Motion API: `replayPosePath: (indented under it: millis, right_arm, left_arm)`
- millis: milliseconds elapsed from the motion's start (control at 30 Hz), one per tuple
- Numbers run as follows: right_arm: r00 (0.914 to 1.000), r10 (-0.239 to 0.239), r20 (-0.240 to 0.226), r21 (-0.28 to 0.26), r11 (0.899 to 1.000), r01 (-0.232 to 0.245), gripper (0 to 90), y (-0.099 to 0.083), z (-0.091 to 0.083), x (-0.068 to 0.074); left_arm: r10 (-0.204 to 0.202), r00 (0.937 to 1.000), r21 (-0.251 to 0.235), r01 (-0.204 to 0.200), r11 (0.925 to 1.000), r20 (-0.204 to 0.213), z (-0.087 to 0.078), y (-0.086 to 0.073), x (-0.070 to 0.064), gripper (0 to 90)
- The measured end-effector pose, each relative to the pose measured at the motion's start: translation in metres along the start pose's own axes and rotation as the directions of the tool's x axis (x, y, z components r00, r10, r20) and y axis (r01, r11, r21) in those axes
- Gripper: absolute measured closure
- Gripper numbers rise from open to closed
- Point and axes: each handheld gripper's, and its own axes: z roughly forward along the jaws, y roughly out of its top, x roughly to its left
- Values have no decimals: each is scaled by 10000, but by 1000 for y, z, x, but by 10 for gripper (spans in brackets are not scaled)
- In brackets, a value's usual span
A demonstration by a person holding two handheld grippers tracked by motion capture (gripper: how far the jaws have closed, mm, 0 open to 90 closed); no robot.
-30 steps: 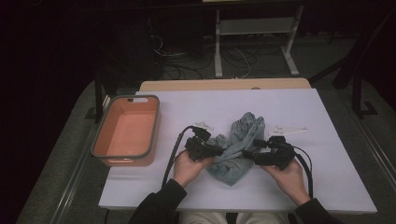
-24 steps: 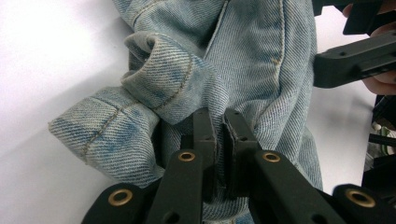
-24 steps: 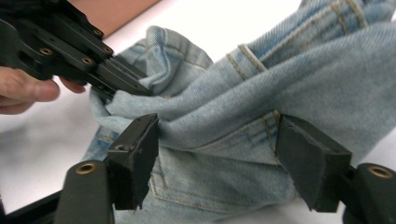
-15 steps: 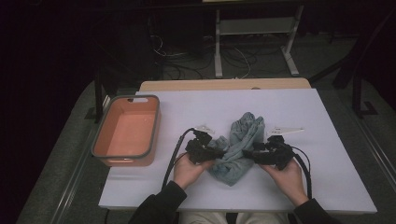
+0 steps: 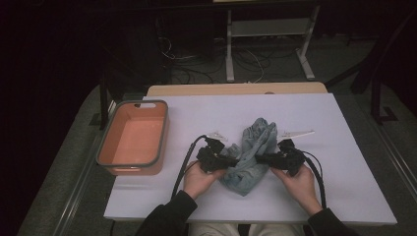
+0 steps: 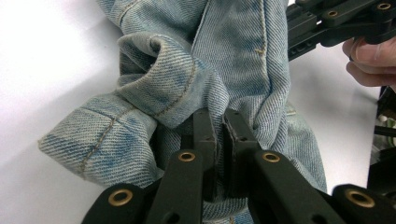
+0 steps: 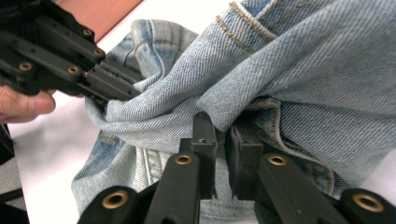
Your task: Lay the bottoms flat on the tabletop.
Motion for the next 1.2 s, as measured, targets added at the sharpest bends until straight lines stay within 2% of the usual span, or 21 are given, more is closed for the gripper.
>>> replayPosePath:
  millis: [100, 233, 433, 633, 867, 1200]
  right_arm:
    - [9998, -153, -99, 84, 9998, 154, 856, 2, -6, -1]
    - [9994, -290, -209, -26, 9996, 289, 863, 5, -21, -4]
    - [9995, -182, -242, -404, 9990, 172, 881, 3, -38, -11]
    - [9998, -56, -202, -576, 9983, 44, 881, 4, -49, -16]
    - [9996, 266, 74, -839, 9961, -258, 881, 2, -65, -30]
    - [9947, 939, 414, -731, 9932, -908, 881, -11, -77, -52]
  left_arm:
    - [-214, 9997, -529, 219, 9984, 102, -7, 1, 3, 854]
    - [-507, 9983, -1151, 538, 9919, 299, -18, 4, 9, 856]
    - [-985, 9938, -1661, 1056, 9804, 506, -30, 4, 18, 857]
    - [-1094, 9921, -1898, 1192, 9746, 616, -39, 6, 22, 857]
    - [-1317, 9892, -2112, 1426, 9670, 646, -48, 4, 28, 857]
    - [-1344, 9895, -1742, 1417, 9745, 530, -53, -4, 29, 857]
